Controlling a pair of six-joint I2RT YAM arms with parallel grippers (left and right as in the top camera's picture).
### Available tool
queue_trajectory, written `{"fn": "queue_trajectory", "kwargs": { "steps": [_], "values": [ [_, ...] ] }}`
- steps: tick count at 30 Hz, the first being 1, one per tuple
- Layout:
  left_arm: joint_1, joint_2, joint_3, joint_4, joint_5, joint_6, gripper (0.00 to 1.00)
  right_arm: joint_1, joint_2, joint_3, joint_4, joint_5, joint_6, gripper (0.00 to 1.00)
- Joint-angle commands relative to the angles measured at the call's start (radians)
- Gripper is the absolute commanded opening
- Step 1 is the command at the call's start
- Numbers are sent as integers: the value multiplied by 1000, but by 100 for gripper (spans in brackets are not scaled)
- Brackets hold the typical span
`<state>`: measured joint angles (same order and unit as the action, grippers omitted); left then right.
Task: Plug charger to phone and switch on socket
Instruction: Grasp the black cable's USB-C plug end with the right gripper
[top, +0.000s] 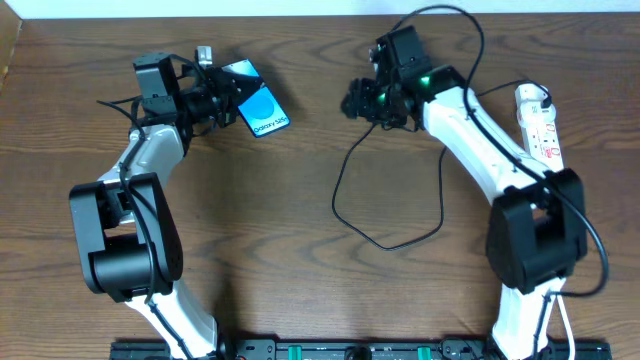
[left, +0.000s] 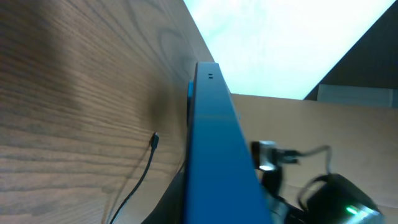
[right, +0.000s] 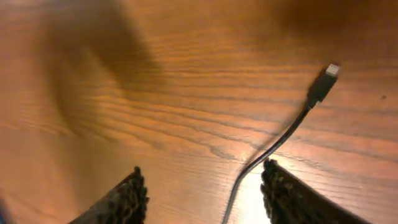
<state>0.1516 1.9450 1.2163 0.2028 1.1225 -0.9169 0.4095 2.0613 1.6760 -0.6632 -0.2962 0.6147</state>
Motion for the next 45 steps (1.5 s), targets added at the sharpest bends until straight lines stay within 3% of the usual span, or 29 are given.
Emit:
{"fn": "queue_trajectory", "kwargs": {
  "steps": [1, 3, 26, 33, 36, 38, 41, 45],
  "values": [
    [0, 4, 5, -19, 14, -5, 8, -10, 68, -12, -9, -2, 109, 36],
    [0, 4, 5, -36, 14, -5, 7, -15, 92, -12, -11, -1, 135, 31],
    [0, 4, 5, -38, 12, -5, 7, -49, 253, -13, 47, 33, 225, 26],
    [0, 4, 5, -39, 13, -5, 8, -51, 303, -13, 119, 37, 268, 18],
    [0, 4, 5, -38, 13, -5, 7, -51, 315, -14, 140, 43, 266, 8],
    [0, 4, 5, -39, 13, -5, 8, -51, 321, -15, 174, 41, 211, 1],
    [0, 4, 5, -38, 13, -5, 8, -51, 321, -15, 233, 1, 36, 1],
    [0, 4, 5, -38, 13, -5, 7, -64, 314, -4, 294, -237, -165, 1]
  ]
}}
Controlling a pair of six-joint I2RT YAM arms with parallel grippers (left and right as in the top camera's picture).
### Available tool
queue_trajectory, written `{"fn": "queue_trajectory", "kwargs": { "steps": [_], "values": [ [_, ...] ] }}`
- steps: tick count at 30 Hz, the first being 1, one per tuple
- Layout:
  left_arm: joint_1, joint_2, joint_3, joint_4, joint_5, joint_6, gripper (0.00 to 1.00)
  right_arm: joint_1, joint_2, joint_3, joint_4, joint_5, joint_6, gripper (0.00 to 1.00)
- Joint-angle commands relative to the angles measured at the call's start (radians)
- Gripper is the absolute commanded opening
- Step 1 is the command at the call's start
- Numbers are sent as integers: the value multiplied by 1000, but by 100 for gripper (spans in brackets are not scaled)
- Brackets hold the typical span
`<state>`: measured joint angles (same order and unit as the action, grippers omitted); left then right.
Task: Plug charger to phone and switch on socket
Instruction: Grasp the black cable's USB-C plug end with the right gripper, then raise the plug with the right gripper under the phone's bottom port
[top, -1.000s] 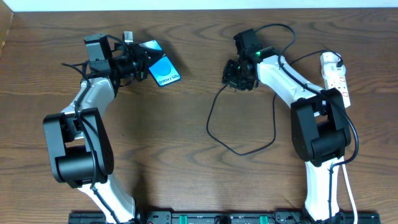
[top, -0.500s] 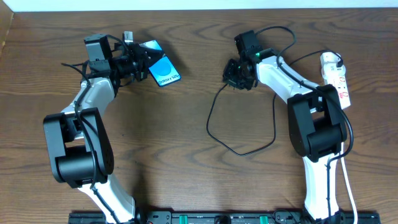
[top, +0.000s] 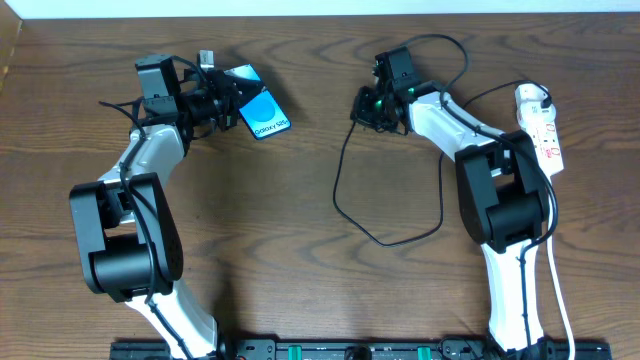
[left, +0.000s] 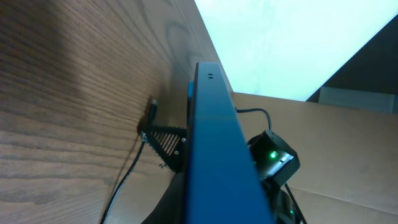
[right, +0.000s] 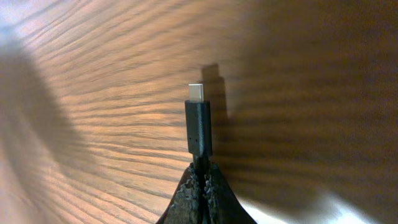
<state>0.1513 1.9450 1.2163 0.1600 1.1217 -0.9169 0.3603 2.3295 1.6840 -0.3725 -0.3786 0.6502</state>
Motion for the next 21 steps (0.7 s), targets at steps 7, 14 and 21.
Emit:
{"fn": "queue_trajectory", "kwargs": {
  "steps": [7, 14, 21],
  "values": [
    [0, 4, 5, 9, 90, -5, 7, -63, -35, 3, -23, -521, -362, 1],
    [1, 4, 5, 211, 255, -133, 7, -59, -196, 3, -194, -575, -501, 1],
    [1, 4, 5, 575, 276, -460, 7, -13, -333, 3, -383, -565, -633, 1]
  ]
}}
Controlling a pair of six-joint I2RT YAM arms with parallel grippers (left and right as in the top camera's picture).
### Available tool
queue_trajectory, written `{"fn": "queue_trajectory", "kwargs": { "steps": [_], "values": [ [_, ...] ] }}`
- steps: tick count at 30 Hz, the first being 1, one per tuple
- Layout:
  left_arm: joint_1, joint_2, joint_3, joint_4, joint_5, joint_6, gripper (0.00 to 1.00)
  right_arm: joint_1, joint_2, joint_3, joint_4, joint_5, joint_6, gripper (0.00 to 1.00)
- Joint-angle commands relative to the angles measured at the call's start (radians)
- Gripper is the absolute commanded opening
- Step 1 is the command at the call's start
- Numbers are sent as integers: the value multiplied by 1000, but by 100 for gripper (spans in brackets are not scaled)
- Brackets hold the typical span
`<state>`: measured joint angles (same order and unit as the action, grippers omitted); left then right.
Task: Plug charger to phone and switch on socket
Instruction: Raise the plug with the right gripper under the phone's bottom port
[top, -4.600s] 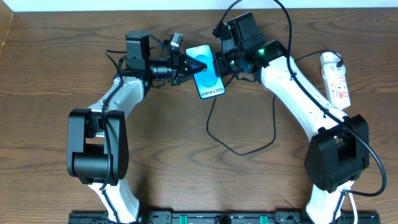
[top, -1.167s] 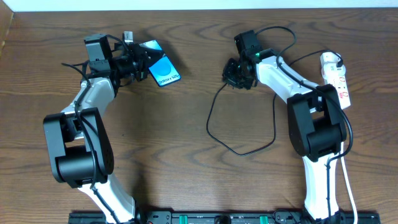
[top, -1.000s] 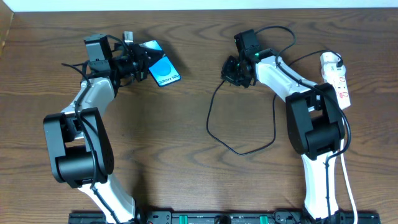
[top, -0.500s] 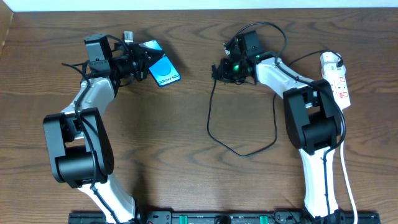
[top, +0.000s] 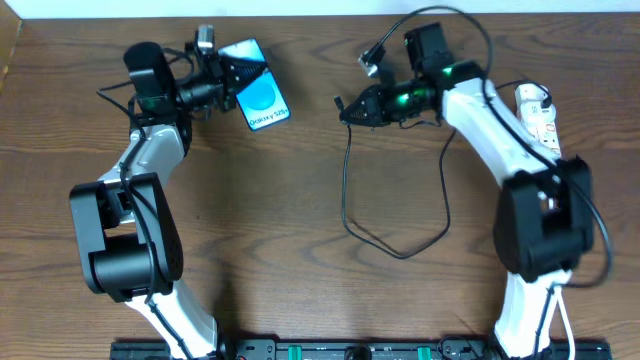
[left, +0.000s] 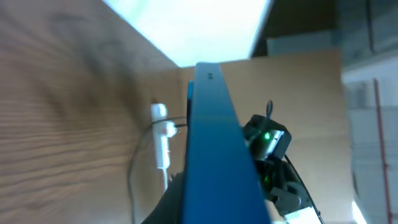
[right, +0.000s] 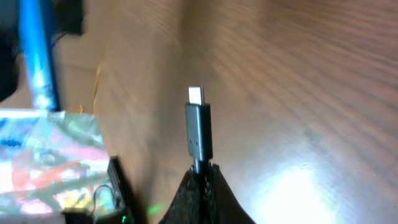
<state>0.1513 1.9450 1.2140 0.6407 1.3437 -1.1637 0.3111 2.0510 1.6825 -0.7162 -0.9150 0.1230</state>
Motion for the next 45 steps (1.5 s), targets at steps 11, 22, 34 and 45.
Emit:
{"fn": "queue_trajectory", "kwargs": {
  "steps": [11, 22, 34, 45],
  "values": [
    [1, 4, 7, 163, -20, -293, 7, 176, -127, 5, -97, 0, -82, 1],
    [1, 4, 7, 290, -18, -286, 7, 207, -127, 5, 16, -55, 59, 1],
    [1, 4, 7, 290, -78, -286, 7, 235, -127, 5, 119, -29, 154, 1],
    [1, 4, 7, 289, -80, -266, 7, 233, -127, 5, 168, -18, 209, 1]
  ]
}}
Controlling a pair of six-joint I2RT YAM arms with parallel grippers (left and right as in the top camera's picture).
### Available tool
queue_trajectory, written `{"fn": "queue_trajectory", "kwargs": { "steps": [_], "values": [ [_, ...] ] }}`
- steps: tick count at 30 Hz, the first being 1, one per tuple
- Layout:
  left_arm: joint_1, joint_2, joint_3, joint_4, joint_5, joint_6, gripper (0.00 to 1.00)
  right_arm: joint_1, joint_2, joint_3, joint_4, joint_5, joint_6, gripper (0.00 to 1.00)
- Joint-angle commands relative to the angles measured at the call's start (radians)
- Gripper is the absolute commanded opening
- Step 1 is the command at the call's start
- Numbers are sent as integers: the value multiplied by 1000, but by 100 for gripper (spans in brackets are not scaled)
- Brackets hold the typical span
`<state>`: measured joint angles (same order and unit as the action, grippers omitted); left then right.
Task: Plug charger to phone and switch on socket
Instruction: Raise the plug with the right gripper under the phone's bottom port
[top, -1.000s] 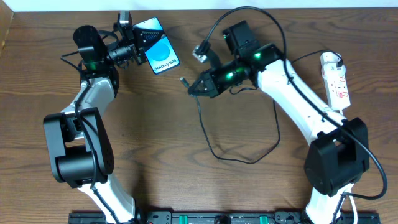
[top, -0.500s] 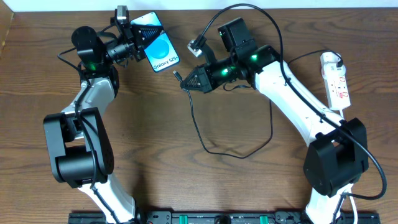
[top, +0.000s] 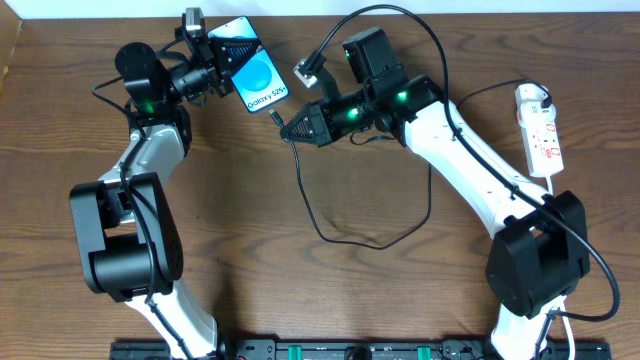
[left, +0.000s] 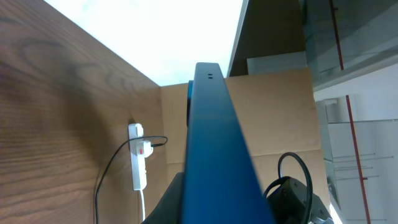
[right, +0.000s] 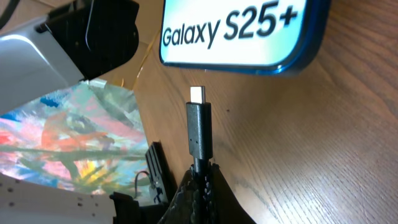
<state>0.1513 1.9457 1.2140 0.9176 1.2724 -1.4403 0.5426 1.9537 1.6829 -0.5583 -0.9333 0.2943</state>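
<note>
My left gripper (top: 212, 68) is shut on the blue phone (top: 252, 73), held off the table at the back left; in the left wrist view the phone (left: 214, 143) shows edge-on between the fingers. My right gripper (top: 290, 127) is shut on the black charger cable just behind its plug (right: 199, 129). The plug tip points at the phone's bottom edge (right: 239, 62), a short gap away. The cable (top: 330, 235) loops over the table. The white socket strip (top: 538, 125) lies at the far right.
The brown wooden table (top: 250, 270) carries the cable loop in its middle. The strip's own lead runs down along the right arm's base (top: 535, 265). A cardboard wall and white surface lie beyond the table's back edge (left: 186, 37).
My right gripper has moved left with the plug, from mid-table to just below the phone's bottom edge. My left gripper has tilted the phone higher and further back.
First my left gripper held the phone while my right gripper stood open above the plug lying on the table. Then the right gripper was shut on the cable behind the plug. It was then lifted, and now the plug faces the phone's bottom edge.
</note>
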Motion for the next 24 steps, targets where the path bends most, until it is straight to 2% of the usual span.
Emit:
{"fn": "queue_trajectory", "kwargs": {
  "steps": [1, 24],
  "values": [
    [1, 3, 7, 12, -8, 10, 7, 2, -29, 4, 10, 16, 51, 1],
    [1, 3, 7, 12, -5, 29, 7, 2, -29, 4, 28, 37, 69, 1]
  ]
}}
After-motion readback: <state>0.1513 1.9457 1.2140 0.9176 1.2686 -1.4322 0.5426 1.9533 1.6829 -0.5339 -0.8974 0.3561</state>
